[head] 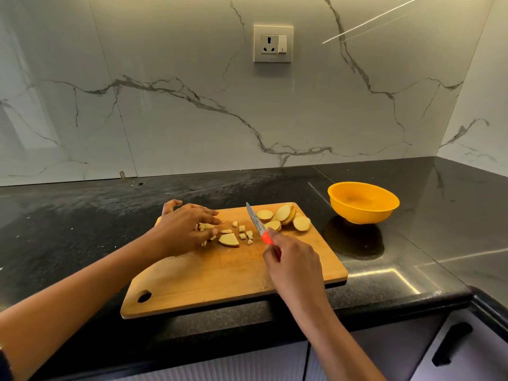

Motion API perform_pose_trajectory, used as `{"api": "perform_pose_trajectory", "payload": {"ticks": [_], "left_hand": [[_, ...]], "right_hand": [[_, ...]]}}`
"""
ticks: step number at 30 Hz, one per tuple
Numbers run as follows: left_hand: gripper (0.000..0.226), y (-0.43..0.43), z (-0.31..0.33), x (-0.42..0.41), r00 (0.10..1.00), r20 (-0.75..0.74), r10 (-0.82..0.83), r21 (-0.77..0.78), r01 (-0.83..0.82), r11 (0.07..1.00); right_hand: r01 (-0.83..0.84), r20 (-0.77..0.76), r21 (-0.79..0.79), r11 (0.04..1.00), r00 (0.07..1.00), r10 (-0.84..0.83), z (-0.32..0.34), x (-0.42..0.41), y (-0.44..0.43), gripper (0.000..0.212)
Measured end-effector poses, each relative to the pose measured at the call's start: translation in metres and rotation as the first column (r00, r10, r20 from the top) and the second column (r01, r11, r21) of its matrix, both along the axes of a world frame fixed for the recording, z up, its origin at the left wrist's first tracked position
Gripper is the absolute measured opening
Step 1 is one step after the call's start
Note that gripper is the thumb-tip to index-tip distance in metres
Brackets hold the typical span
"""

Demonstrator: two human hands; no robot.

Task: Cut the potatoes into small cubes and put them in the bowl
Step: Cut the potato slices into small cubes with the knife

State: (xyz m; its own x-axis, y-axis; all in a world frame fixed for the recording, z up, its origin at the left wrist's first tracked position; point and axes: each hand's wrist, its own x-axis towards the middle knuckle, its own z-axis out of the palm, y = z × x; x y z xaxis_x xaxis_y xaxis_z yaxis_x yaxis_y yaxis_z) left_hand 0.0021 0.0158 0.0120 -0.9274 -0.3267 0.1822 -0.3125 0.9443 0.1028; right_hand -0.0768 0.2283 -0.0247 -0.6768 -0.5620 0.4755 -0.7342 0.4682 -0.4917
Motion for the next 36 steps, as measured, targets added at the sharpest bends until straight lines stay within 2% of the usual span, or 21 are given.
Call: {"api": "perform_pose_trajectory", "payload": {"ticks": [3,19,23,26,30,33,36], "left_hand": [[0.043,0.003,-0.006,-0.002,0.999,0.04,-0.028,-0.016,0.029,0.999],[0.043,0.018,-0.016,0.004,0.971,-0.228,-0.074,0.03,0.083,0.996],[0.052,0.015,-0.016,0.007,0.961,-0.27,-0.061,0.1,0.091,0.991],[0.057,0.015,-0.015,0.006,0.975,-0.218,-0.046,0.068,0.062,0.996],[0.089,0.015,-0.016,0.005,0.985,-0.148,-0.085,0.039,0.091,0.995],[0.067,0.015,-0.017,0.005,0.983,-0.17,-0.069,0.035,0.076,0.997],[0.054,0.015,-0.017,0.006,0.976,-0.208,-0.058,0.017,0.063,0.998]], "right_hand": [[-0.002,-0.006,0.01,1.0,1.0,0.002,0.001,0.001,0.0,0.044],[-0.028,-0.047,0.04,0.999,0.998,0.03,-0.001,0.009,0.007,0.045],[-0.035,-0.047,0.04,0.999,0.998,0.037,0.0,0.009,0.009,0.044],[-0.047,-0.039,0.066,0.997,0.998,0.05,0.002,0.008,0.009,0.044],[-0.063,-0.08,0.079,0.995,0.994,0.069,0.004,0.012,0.014,0.044],[-0.085,-0.134,0.091,0.992,0.986,0.096,0.004,0.021,0.021,0.045],[-0.091,-0.16,0.119,0.989,0.981,0.11,0.007,0.027,0.018,0.046]]}}
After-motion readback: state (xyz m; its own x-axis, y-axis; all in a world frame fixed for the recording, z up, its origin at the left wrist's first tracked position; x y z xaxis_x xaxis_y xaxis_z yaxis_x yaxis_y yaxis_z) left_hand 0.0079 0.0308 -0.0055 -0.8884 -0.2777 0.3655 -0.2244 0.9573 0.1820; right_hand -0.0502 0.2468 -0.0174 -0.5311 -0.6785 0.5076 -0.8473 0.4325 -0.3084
